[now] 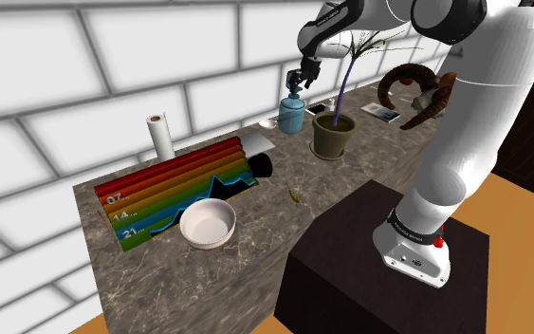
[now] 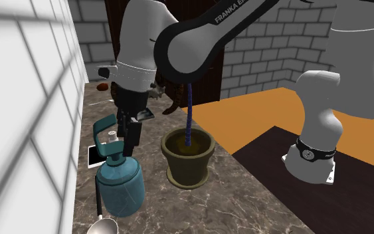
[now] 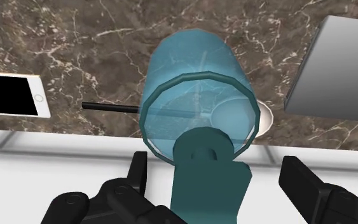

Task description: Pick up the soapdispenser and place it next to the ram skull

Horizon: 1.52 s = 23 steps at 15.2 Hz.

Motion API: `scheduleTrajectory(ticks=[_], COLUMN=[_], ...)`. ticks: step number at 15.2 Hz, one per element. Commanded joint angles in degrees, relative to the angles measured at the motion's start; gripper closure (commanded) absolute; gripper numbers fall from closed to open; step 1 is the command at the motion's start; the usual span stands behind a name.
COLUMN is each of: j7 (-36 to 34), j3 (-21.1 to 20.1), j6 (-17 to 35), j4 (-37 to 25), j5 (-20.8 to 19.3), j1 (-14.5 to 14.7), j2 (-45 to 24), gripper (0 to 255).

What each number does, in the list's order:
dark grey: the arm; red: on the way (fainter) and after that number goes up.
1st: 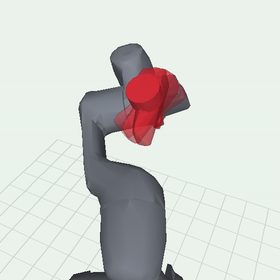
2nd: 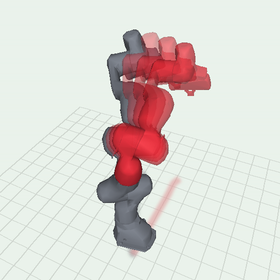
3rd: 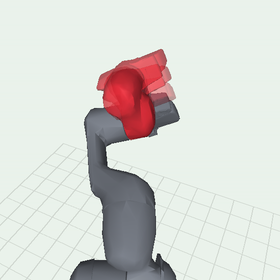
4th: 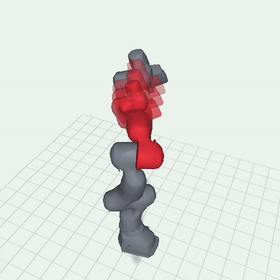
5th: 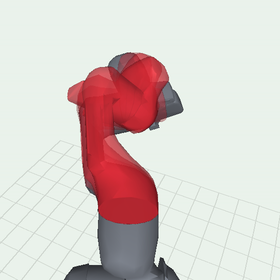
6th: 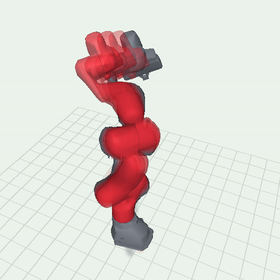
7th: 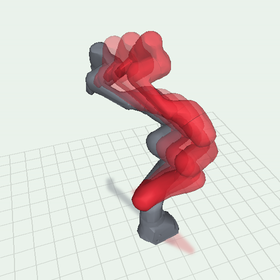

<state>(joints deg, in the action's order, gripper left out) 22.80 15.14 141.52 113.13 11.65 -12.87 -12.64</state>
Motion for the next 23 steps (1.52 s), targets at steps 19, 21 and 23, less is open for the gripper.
scheduleTrajectory(ticks=[19,21,23], j7=[-0.8,-1.2,-1.6], j3=[0.3,0.4,0.5], j6=[-2.6,-3.9,-5.3], j4=[-1.3,-2.1,-2.9], j5=[-1.0,-1.4,-1.9], j1=[0.2,0.2,0.3], j2=[1.3,2.0,2.6], gripper=[255,255,255])
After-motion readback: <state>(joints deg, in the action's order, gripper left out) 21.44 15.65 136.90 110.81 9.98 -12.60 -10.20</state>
